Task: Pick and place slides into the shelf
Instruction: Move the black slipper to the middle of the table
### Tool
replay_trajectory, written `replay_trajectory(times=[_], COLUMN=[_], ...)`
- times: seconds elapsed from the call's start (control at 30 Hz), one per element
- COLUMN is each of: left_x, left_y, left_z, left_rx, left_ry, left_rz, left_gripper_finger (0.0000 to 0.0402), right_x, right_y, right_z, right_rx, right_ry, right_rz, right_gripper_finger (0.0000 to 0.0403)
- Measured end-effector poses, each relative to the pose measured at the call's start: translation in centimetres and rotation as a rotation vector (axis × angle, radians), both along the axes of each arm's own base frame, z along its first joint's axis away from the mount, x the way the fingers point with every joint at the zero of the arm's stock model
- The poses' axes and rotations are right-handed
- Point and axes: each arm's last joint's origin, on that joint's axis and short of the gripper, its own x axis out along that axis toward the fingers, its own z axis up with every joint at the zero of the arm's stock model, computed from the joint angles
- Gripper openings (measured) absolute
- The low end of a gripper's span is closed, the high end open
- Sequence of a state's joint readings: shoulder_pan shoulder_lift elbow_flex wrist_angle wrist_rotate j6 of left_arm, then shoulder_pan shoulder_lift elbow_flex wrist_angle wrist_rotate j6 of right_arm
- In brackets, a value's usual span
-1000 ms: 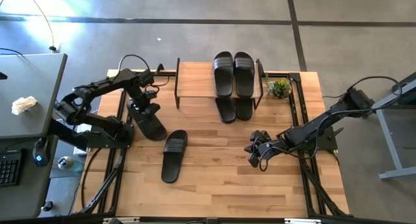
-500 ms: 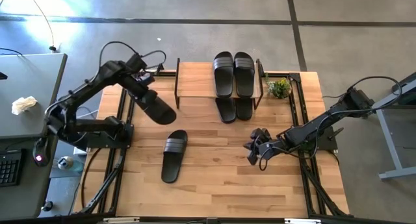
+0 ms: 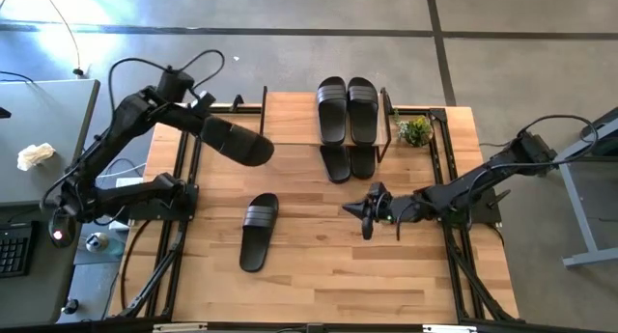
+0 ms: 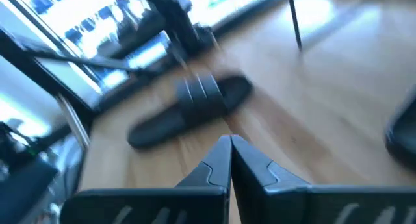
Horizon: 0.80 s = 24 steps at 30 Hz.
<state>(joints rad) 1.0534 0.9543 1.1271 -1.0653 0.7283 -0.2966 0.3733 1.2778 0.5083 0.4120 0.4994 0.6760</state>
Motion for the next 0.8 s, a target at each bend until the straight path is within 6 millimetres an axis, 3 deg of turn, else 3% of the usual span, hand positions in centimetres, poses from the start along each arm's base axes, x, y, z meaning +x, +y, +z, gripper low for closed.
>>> replay_trajectory(times=[0.4, 0.6, 0.8], left_x=[-0.1, 2.3, 6.2], left_y=[-1.3, -2.3, -3.4], left_z=[5.6, 7.8, 8.0], left_rx=[0.245, 0.342, 0.423], left_ry=[-0.406, -0.591, -0.625], left_rz=[0.098, 0.02, 0.066], left_gripper_finger=[0.0, 0.0, 0.0], right_x=[1.5, 1.8, 1.6], right_y=[-3.6, -5.3, -6.4], right_z=[3.9, 4.2, 5.8], right_rx=[-0.12, -0.122, -0.195], right_ry=[-0.361, -0.39, -0.528], right_rz=[-0.051, -0.071, -0.096], right_gripper_finger=[0.0002, 0.0033, 0.0085])
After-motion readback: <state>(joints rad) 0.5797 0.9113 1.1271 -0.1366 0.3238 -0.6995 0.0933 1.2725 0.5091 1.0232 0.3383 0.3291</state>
